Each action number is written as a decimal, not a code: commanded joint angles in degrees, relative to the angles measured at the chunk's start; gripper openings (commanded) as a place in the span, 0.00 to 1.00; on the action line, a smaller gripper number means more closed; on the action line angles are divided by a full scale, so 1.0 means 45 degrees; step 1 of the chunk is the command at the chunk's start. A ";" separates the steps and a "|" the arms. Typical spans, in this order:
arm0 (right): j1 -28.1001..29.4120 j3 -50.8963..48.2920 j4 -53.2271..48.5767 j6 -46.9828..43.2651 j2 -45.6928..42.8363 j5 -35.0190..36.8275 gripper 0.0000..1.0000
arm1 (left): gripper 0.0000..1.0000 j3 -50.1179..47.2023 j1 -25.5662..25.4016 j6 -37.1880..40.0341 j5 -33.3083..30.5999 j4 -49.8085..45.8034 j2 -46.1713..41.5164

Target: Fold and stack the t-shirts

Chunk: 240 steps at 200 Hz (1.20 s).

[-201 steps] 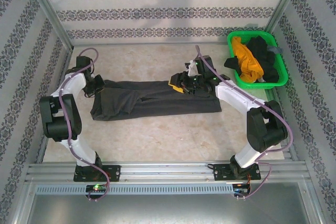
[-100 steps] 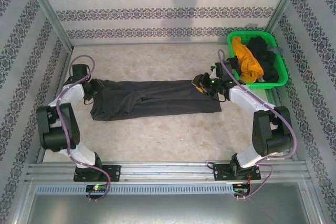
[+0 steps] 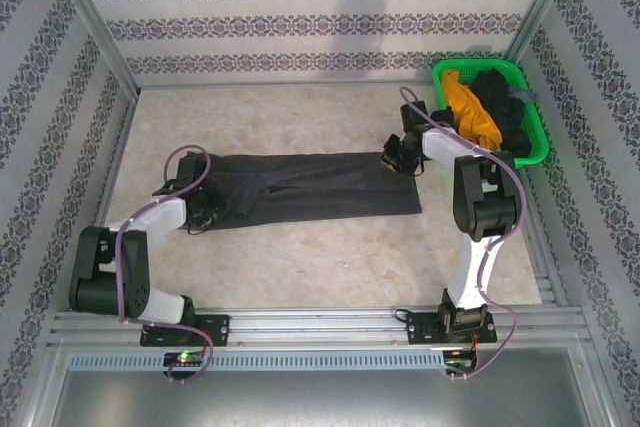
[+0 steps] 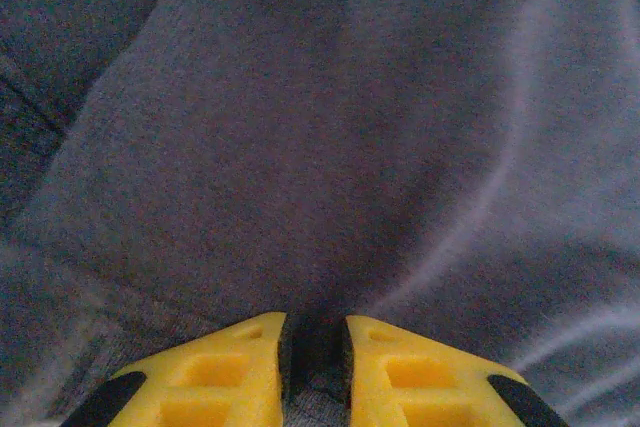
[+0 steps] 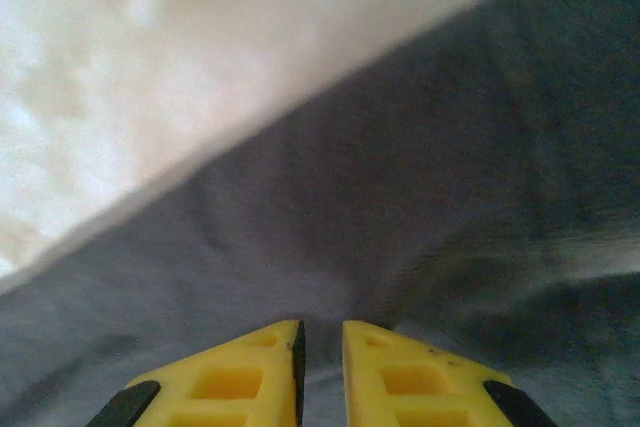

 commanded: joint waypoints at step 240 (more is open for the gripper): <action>0.6684 -0.5865 0.1859 0.5063 -0.3599 -0.1928 0.33 | 0.43 1.6457 -0.2027 0.0690 0.2155 0.1458 1.3456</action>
